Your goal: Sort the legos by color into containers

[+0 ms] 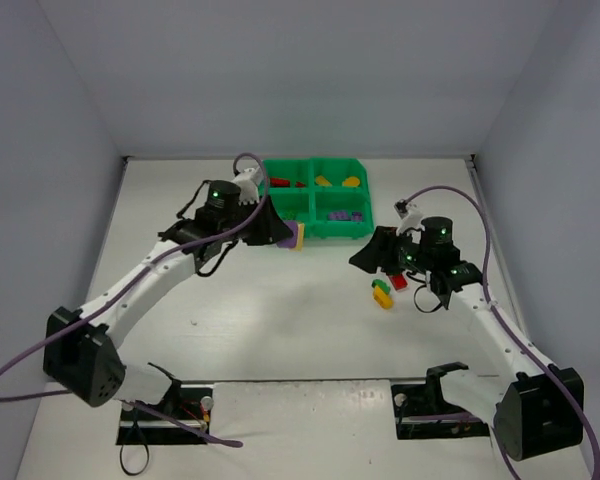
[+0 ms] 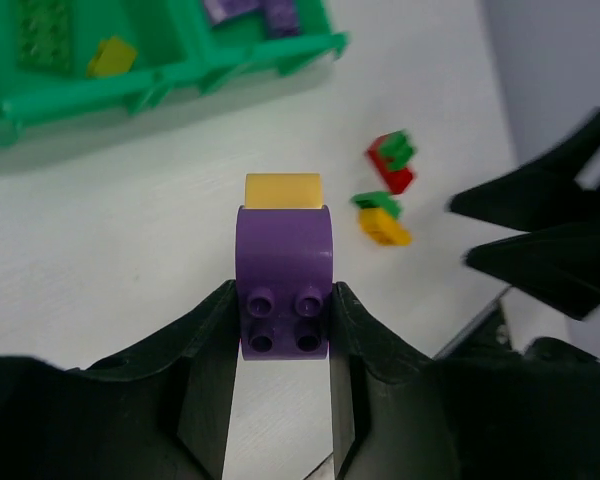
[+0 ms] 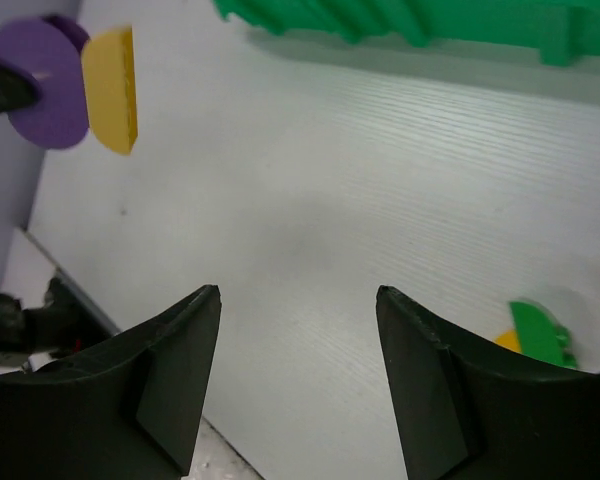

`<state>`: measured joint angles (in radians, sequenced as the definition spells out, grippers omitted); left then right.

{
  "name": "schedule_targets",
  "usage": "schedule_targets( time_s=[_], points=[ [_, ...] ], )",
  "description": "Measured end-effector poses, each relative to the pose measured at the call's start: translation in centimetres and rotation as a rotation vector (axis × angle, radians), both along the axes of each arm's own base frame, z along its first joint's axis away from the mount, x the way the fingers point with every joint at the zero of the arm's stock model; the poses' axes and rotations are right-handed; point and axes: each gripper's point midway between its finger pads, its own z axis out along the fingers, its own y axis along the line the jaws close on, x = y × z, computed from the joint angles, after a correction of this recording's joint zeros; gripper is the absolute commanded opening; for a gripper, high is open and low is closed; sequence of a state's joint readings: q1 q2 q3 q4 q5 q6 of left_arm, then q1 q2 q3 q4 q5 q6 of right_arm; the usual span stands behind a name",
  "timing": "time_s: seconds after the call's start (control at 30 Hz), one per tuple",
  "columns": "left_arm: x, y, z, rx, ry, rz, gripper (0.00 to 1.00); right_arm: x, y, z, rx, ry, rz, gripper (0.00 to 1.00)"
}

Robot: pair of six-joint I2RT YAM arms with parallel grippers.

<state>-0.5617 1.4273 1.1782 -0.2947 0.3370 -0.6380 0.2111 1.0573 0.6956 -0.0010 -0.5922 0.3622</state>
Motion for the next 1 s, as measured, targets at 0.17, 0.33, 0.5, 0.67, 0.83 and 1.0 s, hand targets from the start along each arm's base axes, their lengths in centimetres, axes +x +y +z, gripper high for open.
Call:
schedule_targets(
  time_s=[0.17, 0.33, 0.5, 0.67, 0.83, 1.0],
  points=[
    [-1.5, -0.3, 7.6, -0.242, -0.186, -0.152, 0.0, -1.2, 3.4, 3.1, 0.153, -0.078, 0.192, 0.63],
    [-3.1, -1.0, 10.1, -0.387, -0.221, -0.284, 0.0, -1.7, 6.7, 6.6, 0.237, -0.146, 0.359, 0.64],
    [-4.2, -2.0, 11.0, -0.483, -0.208, -0.368, 0.0, -1.7, 9.1, 9.9, 0.294, -0.225, 0.47, 0.63],
    [-4.7, -2.7, 12.6, -0.554, -0.227, -0.431, 0.0, -2.2, 10.1, 11.5, 0.344, -0.259, 0.528, 0.58],
    [-5.1, -3.0, 13.3, -0.589, -0.231, -0.474, 0.0, -2.6, 10.4, 12.7, 0.368, -0.284, 0.568, 0.5],
    [-5.1, -3.3, 12.7, -0.599, -0.207, -0.504, 0.0, -2.9, 10.4, 13.5, 0.378, -0.299, 0.593, 0.42]
  ],
)
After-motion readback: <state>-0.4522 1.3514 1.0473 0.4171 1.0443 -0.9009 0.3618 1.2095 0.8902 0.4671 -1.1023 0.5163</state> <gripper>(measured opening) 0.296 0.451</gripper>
